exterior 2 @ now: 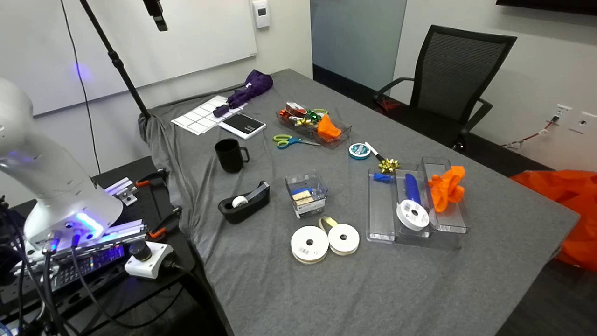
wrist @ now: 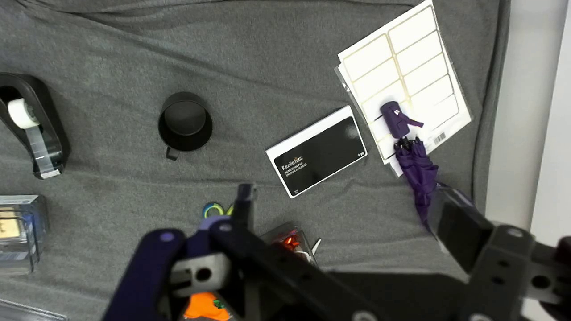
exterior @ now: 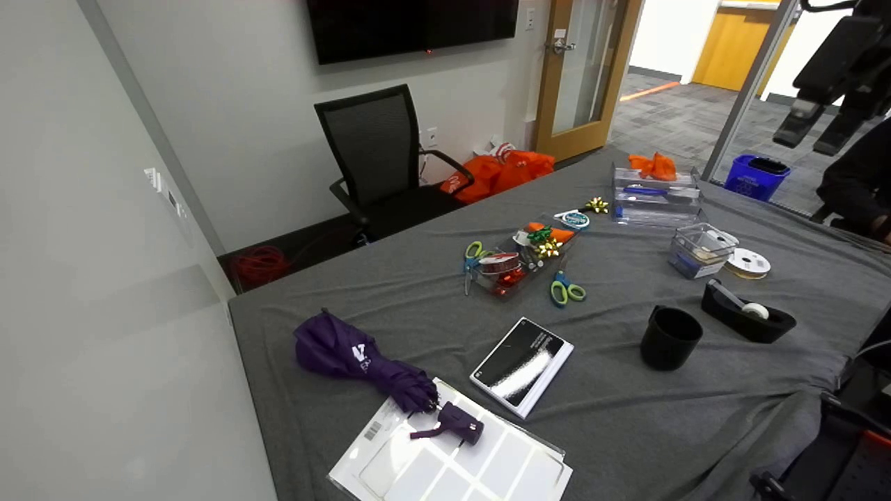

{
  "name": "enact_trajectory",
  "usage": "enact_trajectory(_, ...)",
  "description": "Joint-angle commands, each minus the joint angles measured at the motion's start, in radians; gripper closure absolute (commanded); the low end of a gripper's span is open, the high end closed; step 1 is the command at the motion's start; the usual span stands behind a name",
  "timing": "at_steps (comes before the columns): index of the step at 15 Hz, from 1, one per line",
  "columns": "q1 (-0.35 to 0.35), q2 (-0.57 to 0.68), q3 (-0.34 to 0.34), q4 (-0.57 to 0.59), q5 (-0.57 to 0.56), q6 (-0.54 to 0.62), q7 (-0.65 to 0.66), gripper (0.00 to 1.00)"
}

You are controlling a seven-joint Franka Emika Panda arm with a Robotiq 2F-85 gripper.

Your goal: Unstack the clear containers.

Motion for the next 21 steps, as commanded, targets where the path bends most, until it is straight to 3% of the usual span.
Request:
enact_trajectory(1,-0.023,0.001,0.017,0.003,0.011,-0.005,-0.01,0.0)
enact_trajectory(15,-0.028,0.017,0.005,0.011,-0.005,-0.014,-0.036,0.0)
enact_trajectory(21,-0.079,0.069,-0.027,0.001,-0.02,0.096,-0.047,0.0)
